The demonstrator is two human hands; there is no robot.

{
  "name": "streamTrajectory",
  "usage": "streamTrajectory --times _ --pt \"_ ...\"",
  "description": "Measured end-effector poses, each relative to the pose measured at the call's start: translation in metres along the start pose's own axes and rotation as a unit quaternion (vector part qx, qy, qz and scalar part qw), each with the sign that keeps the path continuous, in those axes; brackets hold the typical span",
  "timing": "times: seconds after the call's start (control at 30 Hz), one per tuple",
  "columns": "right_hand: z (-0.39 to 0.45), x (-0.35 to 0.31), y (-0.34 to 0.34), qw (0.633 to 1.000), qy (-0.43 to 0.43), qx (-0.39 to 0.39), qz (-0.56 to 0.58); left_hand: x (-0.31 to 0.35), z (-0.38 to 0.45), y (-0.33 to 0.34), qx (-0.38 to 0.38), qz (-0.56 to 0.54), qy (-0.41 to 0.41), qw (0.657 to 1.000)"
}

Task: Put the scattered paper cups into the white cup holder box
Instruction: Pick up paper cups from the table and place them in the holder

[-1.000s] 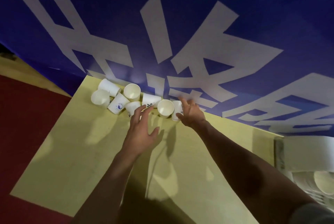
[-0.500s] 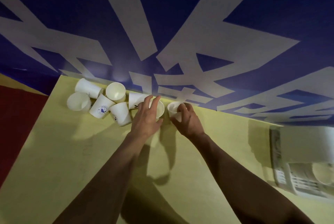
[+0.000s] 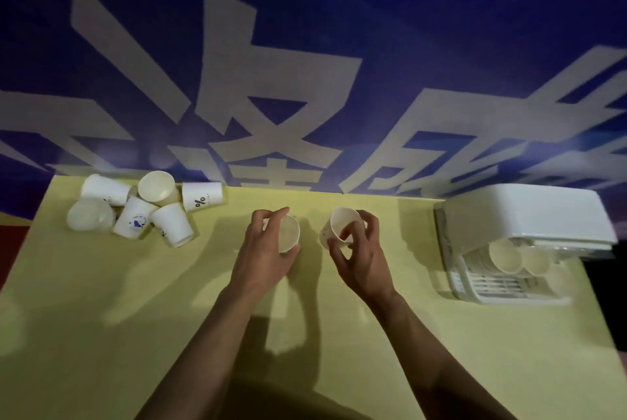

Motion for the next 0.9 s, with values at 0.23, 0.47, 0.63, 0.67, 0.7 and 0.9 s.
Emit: streamTrajectory --times 0.23,0.47,0.63,0.67,0.7,0.9 --pt "-0.07 0.053 -0.139 0.997 0.047 0.053 0.003 0.144 -0.02 0.065 -0.004 -0.027 0.099 0.995" --pt "-0.113 0.141 -0.287 0.993 0.079 0.086 0.021 0.283 -0.033 0.155 0.017 -0.067 0.136 0.988" --pt "-0.133 0.22 -0.371 0.994 0.067 0.085 0.001 0.381 -0.042 0.219 0.017 -0.079 0.157 0.984" --pt "-0.135 0.237 -0.386 0.994 0.072 0.087 -0.003 0.398 -0.04 0.231 0.016 -0.077 0.165 0.983" --pt "-0.138 0.255 -0.404 0.993 0.079 0.089 -0.005 0.415 -0.038 0.248 0.012 -0.075 0.168 0.983" --pt "-0.141 0.318 -0.474 0.988 0.093 0.122 -0.012 0.482 -0.018 0.316 -0.026 -0.051 0.176 0.983"
Point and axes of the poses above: each hand's wrist, its own z-axis towards the middle knuckle, its own y-axis out of the palm, x = y × z, the point moved 9 cm from there along z, towards the middle knuckle, and after that the axes turned 12 degrees about y, right-handed, at the moved point
